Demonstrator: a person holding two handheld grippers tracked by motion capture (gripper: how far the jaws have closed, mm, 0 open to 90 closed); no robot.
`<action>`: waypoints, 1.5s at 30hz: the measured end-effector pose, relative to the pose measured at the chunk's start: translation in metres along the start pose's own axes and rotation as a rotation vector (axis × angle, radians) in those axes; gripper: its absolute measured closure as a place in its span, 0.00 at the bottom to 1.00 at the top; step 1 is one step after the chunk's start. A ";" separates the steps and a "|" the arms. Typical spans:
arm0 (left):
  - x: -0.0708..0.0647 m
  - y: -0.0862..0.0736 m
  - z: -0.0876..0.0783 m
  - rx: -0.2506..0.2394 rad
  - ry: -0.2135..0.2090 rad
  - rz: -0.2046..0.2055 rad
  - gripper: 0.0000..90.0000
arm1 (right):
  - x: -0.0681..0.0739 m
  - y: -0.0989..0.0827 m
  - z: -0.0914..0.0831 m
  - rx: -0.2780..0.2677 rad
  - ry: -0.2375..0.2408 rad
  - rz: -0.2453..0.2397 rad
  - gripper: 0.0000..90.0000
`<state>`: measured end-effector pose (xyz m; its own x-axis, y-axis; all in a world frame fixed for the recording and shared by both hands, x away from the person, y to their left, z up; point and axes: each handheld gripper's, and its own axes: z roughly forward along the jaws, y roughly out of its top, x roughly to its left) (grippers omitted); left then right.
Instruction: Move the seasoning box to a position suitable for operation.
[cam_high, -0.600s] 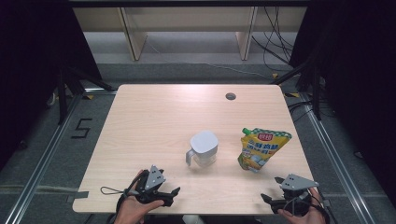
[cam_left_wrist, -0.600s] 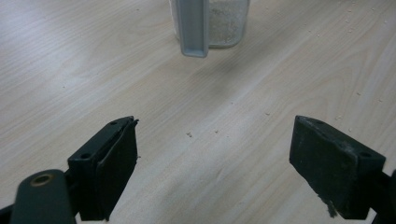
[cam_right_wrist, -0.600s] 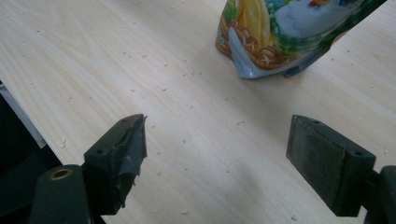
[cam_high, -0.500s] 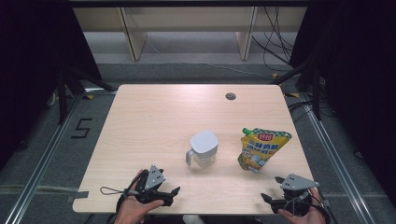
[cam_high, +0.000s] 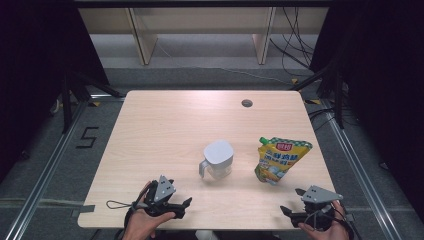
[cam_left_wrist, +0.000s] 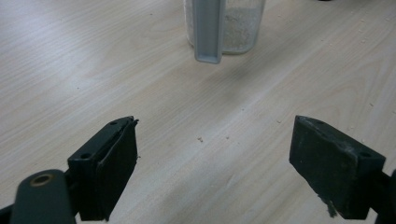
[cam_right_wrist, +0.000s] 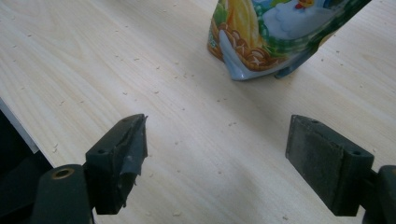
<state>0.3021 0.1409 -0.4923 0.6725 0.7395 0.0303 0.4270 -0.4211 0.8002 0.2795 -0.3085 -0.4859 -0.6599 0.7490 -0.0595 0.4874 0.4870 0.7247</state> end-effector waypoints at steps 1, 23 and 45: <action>-0.001 0.000 0.001 -0.007 0.001 -0.020 0.16 | -0.002 -0.001 0.001 -0.005 -0.006 -0.017 0.24; 0.000 0.037 0.037 -0.102 -0.003 -0.030 0.31 | -0.003 -0.001 -0.001 -0.005 -0.026 0.018 0.27; -0.001 0.052 0.070 -0.127 0.014 0.069 0.70 | -0.002 -0.001 0.000 0.006 -0.025 0.030 0.27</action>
<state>0.3664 0.0818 -0.4925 0.6886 0.7187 0.0960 0.2990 -0.4021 0.8654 0.2808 -0.3105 -0.4862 -0.6303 0.7744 -0.0553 0.5101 0.4667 0.7225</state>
